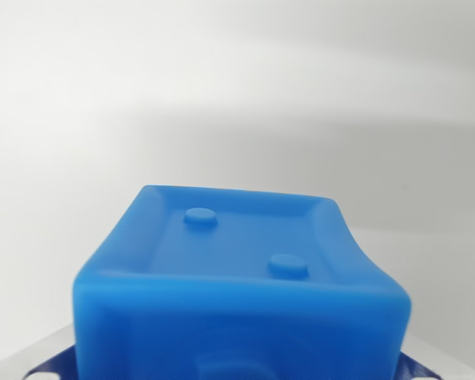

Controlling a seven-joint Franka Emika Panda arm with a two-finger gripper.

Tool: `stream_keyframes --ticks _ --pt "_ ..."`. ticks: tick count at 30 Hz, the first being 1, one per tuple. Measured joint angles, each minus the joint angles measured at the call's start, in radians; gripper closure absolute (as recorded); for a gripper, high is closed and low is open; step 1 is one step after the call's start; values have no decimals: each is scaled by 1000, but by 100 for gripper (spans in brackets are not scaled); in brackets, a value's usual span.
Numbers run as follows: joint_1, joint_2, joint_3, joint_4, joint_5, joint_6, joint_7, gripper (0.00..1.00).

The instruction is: Stack cube

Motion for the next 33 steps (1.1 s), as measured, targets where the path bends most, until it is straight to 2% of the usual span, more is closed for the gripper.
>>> stream_keyframes --ticks 33 --pt "113 -29 -1 -13 -1 -14 230 100"
